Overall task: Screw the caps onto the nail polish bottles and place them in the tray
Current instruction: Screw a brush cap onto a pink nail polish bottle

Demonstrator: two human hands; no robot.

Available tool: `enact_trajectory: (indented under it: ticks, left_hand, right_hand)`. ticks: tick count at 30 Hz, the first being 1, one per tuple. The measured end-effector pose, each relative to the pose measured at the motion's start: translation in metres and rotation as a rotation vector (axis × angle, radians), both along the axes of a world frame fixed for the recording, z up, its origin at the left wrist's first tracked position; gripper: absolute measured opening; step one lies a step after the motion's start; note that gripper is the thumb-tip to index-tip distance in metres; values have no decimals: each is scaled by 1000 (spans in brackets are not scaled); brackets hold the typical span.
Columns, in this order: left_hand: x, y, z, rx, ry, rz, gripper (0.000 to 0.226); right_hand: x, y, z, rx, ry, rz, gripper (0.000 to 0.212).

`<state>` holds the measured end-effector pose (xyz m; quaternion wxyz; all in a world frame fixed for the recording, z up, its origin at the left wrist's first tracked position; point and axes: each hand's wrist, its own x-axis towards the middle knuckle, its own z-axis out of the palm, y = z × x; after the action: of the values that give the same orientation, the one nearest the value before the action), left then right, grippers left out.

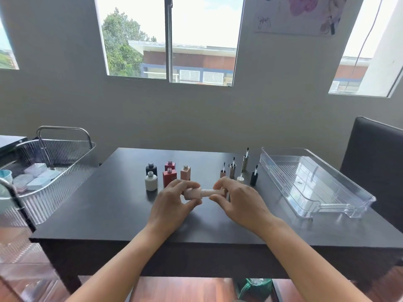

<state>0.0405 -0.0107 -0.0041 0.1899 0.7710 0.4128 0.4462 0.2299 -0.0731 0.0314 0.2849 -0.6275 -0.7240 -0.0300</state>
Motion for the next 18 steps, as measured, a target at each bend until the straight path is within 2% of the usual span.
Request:
enact_trajectory:
  ticks: [2,7,10,14,18]
  left_hand:
    - [0,-1,0,16,5,-5,38]
    - [0,-1,-1,36,21,-15,37]
    - [0,-1,-2,29,25,-17,37]
    - [1,0,-2,22,25,-9,39]
    - [0,0,-3,59,42,4,39]
  right_hand:
    - [1,1,0,10,-28,1,25]
    - [1,4,-1,-46,-123,-26,49]
    - [-2,2,0,-39,-71,28,44]
    - [-2,2,-1,11,-89,20,25]
    - [-1,5,-2,-15,-156,-10,41]
